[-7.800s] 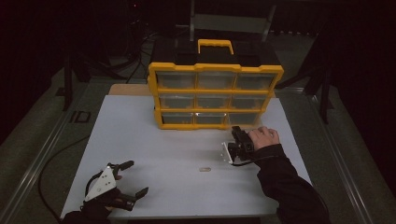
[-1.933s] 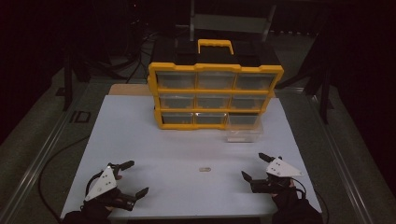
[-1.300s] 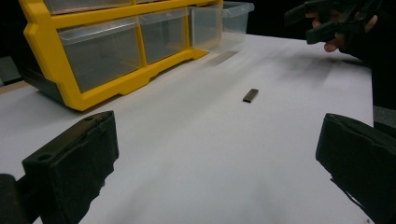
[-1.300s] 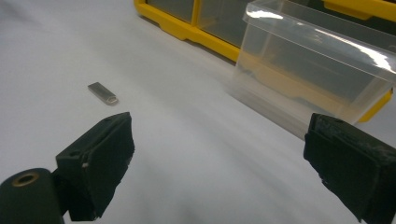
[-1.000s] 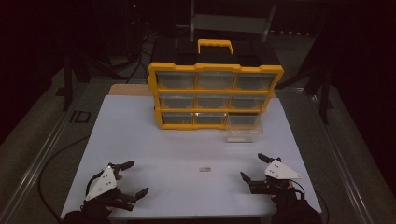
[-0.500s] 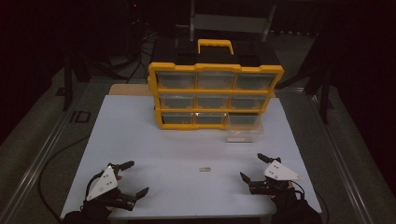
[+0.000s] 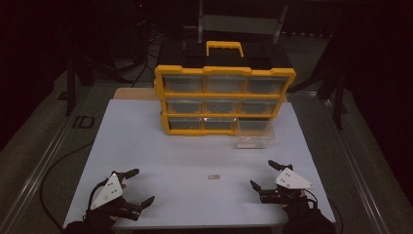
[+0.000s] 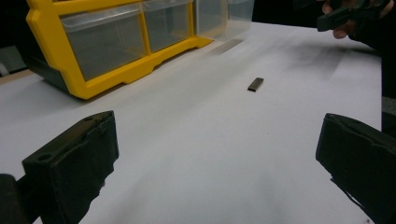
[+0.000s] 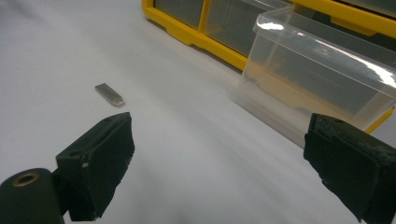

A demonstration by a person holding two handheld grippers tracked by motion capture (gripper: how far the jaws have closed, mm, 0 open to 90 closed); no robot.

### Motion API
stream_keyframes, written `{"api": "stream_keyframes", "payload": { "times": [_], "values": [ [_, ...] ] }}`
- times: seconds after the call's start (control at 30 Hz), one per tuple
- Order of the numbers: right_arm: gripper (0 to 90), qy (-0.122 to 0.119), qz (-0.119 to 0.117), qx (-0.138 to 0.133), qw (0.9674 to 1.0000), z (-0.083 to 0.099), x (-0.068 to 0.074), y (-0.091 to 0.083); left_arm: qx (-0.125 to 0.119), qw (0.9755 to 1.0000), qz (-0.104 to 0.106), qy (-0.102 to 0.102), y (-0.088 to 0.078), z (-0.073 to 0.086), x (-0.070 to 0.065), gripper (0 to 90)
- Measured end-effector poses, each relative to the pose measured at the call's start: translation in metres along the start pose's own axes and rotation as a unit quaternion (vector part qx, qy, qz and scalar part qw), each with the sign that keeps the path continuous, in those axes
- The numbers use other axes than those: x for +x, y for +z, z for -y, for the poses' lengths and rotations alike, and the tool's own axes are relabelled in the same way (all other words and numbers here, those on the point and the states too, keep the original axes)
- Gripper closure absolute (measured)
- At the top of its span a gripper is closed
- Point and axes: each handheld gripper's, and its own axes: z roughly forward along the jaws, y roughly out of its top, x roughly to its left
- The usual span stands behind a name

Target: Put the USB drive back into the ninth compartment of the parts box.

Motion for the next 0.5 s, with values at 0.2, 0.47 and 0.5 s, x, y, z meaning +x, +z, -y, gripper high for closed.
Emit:
{"api": "stream_keyframes", "payload": {
  "times": [0.2,0.47,0.5],
  "values": [
    [8.2,-0.004,0.000,0.000,1.0000,-0.0008,0.0014,-0.0002,0.005,1.0000,-0.004,-0.003,-0.0018,0.0008,0.0005,0.0],
    [8.2,-0.001,-0.003,0.000,1.0000,-0.0007,0.0013,0.0010,0.011,0.9999,-0.006,-0.005,-0.0052,-0.0017,0.0019,0.0],
    [8.2,-0.003,-0.003,0.000,1.0000,-0.0008,0.0017,0.0012,0.010,0.9999,-0.003,-0.006,-0.0053,-0.0032,0.0023,0.0]
  ]
}}
